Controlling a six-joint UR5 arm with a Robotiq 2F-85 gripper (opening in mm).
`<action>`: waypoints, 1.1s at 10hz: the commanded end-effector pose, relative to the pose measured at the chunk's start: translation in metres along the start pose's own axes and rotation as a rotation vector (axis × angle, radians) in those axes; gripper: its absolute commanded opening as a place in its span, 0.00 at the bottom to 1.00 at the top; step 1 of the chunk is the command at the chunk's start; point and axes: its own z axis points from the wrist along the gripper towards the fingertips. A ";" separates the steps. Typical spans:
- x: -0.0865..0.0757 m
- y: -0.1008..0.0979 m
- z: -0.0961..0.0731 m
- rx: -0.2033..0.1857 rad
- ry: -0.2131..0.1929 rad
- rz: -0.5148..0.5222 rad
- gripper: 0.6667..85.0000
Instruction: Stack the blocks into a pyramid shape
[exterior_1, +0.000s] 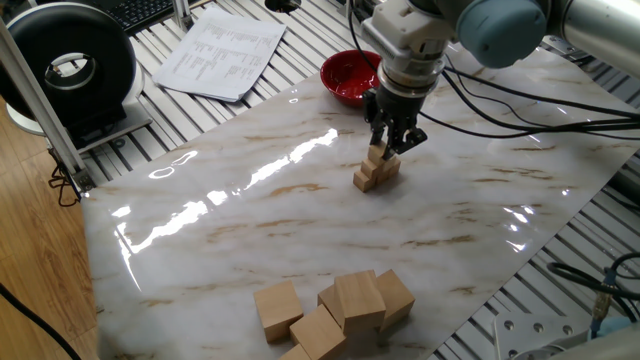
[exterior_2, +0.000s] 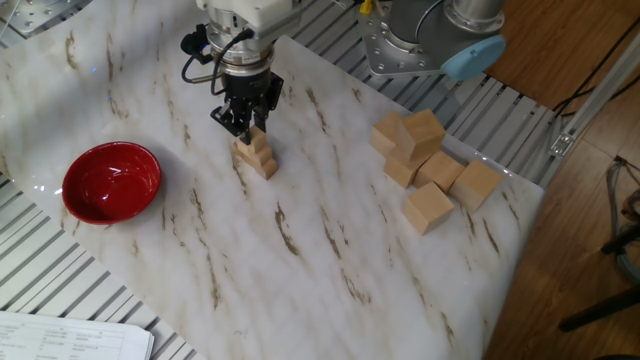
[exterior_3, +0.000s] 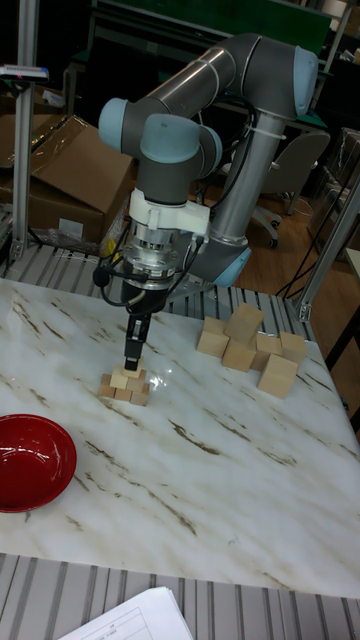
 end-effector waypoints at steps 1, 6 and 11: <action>-0.001 0.000 -0.001 0.001 -0.012 0.008 0.00; 0.002 0.003 0.000 -0.014 -0.009 0.008 0.06; 0.001 0.004 -0.001 -0.015 -0.021 0.000 0.13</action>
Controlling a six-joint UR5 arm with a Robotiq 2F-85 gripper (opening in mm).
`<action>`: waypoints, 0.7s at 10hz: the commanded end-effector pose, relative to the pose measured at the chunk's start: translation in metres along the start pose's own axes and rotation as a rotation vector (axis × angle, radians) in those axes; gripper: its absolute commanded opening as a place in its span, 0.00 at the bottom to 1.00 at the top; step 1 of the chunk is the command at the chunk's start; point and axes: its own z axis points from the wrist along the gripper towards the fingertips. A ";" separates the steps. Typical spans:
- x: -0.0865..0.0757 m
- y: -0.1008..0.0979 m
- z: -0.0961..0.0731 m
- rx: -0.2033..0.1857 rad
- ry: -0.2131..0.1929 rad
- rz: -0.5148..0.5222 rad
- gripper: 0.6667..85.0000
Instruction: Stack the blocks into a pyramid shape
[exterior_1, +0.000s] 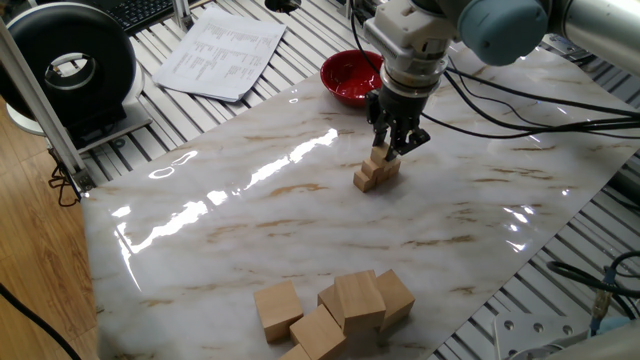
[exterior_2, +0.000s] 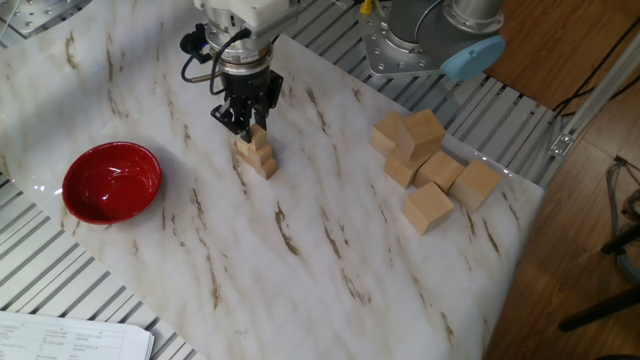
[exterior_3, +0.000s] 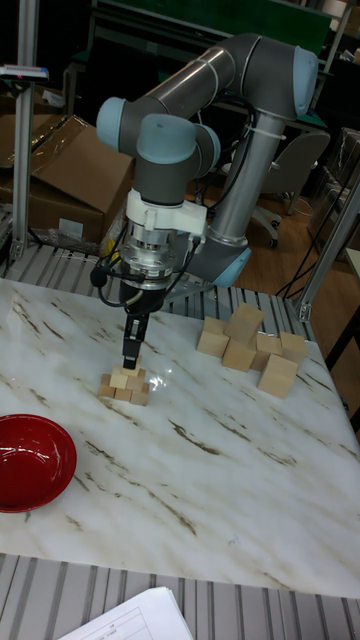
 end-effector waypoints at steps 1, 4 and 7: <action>-0.004 -0.001 -0.002 0.002 -0.022 0.001 0.15; -0.006 -0.002 -0.001 0.003 -0.030 -0.006 0.20; -0.005 -0.004 -0.001 0.008 -0.032 -0.021 0.28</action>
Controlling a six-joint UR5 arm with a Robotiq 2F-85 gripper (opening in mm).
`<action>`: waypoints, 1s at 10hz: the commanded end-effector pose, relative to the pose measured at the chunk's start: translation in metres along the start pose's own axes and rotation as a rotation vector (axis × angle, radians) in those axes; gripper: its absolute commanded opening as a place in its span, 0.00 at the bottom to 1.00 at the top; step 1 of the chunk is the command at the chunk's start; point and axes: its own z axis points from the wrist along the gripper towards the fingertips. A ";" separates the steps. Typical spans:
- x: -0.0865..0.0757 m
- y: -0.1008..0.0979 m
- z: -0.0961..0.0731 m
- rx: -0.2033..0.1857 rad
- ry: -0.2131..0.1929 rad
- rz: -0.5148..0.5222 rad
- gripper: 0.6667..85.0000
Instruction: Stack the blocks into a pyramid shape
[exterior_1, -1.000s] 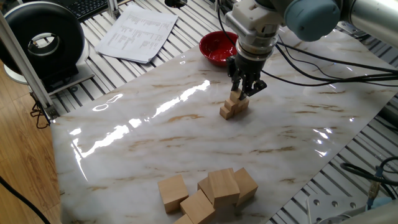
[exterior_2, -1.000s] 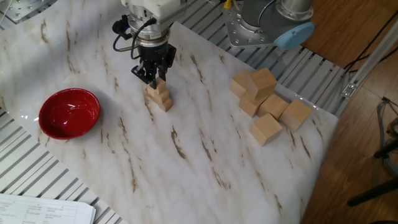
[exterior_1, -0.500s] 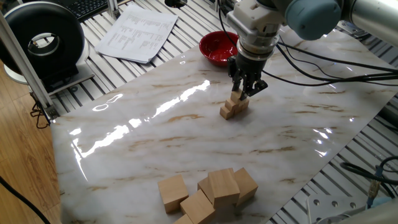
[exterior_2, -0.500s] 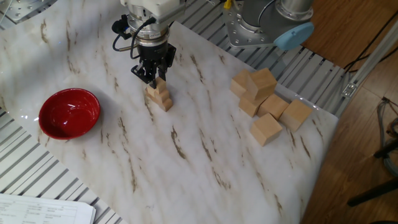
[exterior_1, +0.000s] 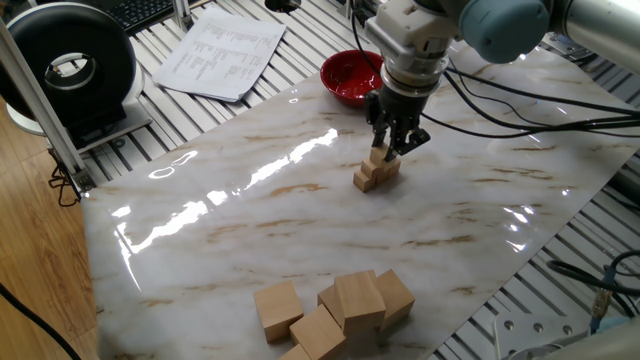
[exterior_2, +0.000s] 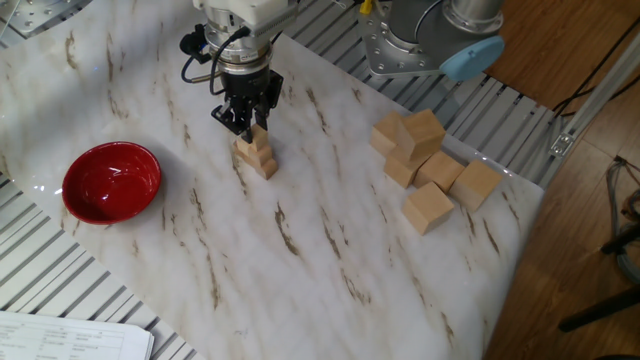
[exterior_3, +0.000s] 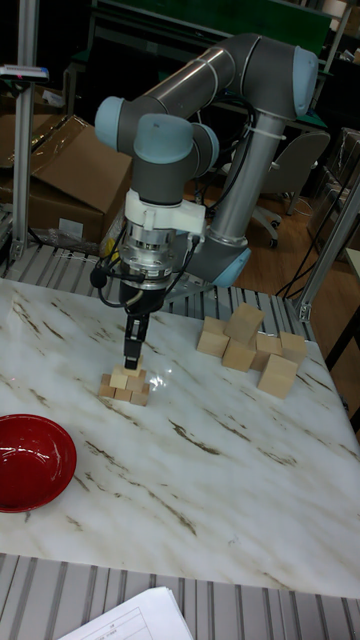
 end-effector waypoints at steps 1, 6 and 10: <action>-0.003 -0.003 0.000 0.007 -0.021 -0.009 0.33; 0.004 -0.003 -0.004 0.003 -0.022 -0.010 0.38; 0.003 -0.003 -0.004 0.000 -0.024 -0.013 0.41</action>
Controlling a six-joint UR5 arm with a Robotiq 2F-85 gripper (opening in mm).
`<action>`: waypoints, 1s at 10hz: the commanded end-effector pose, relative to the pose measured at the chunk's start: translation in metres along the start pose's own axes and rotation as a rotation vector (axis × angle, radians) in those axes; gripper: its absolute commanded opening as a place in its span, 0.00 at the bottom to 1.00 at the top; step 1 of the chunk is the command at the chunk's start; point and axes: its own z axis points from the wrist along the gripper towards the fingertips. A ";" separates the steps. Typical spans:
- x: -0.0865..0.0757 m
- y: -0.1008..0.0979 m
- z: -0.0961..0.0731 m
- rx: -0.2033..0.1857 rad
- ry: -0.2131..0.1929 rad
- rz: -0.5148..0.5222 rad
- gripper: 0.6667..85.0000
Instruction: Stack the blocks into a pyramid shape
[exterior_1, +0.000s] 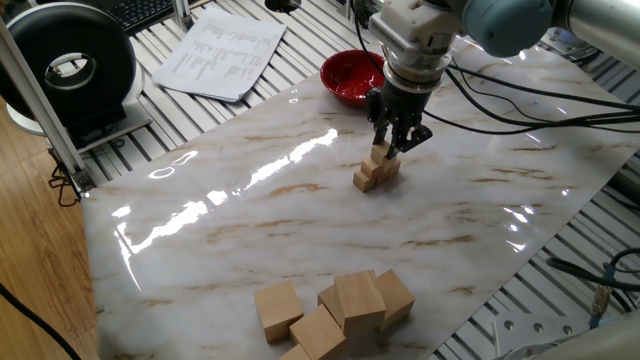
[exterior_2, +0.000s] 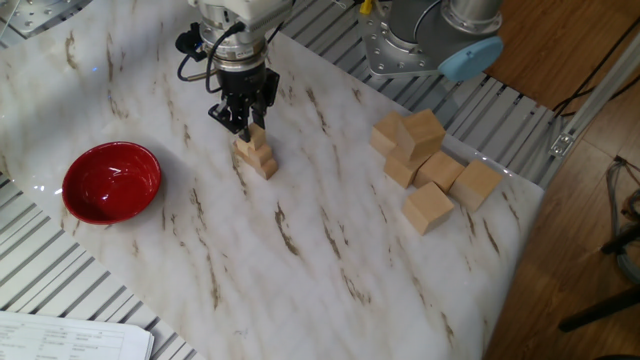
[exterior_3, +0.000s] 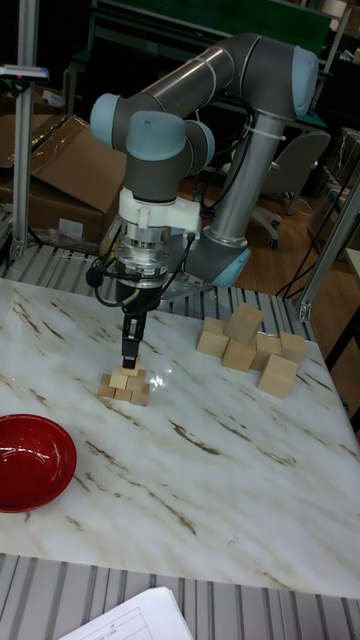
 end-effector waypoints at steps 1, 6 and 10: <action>-0.001 -0.001 -0.001 0.000 -0.007 0.002 0.42; -0.001 -0.001 0.000 -0.002 -0.008 -0.004 0.48; 0.000 0.005 -0.001 -0.023 -0.006 -0.002 0.60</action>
